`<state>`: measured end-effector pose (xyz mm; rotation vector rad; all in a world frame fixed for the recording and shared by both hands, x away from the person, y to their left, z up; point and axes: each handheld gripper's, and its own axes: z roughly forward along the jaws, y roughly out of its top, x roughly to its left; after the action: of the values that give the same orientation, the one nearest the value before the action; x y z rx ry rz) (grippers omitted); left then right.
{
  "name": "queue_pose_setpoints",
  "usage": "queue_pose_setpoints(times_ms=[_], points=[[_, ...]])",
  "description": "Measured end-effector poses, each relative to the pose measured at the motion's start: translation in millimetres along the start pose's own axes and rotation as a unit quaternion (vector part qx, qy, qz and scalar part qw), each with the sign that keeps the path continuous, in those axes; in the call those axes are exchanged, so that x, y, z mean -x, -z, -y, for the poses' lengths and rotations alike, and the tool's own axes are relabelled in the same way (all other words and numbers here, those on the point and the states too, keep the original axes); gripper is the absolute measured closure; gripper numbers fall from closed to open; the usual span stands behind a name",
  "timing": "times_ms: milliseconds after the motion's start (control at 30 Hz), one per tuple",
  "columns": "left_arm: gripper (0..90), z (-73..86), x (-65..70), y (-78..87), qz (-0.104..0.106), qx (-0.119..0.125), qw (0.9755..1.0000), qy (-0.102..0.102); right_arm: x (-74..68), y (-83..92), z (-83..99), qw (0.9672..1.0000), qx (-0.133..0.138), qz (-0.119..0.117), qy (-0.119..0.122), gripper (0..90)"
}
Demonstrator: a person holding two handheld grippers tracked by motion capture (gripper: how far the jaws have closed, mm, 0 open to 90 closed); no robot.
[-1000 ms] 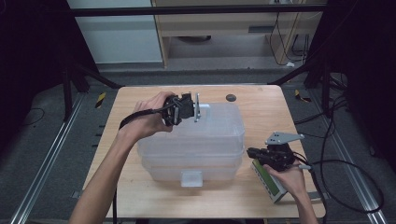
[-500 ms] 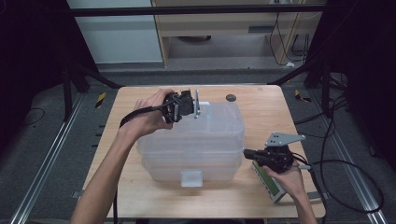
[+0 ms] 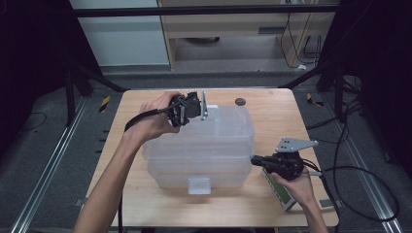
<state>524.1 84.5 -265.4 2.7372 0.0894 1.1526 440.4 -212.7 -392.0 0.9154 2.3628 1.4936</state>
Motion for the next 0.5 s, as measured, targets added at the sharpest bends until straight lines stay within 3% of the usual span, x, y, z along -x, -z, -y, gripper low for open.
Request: queue_pose_setpoints(times_ms=[300, 500], points=[[70.5, 0.4, -1.1, -1.3, -0.008, 0.002, 0.9999, 0.012, 0.1, -0.1, -0.9, 0.9999, 0.011, -0.003, -0.005, 90.0], [63.6, 1.2, -1.4, -2.3, -0.011, 0.009, 0.9996, 0.023, 0.2, 0.2, -1.5, 1.0, 0.009, -0.002, -0.002, 90.0]])
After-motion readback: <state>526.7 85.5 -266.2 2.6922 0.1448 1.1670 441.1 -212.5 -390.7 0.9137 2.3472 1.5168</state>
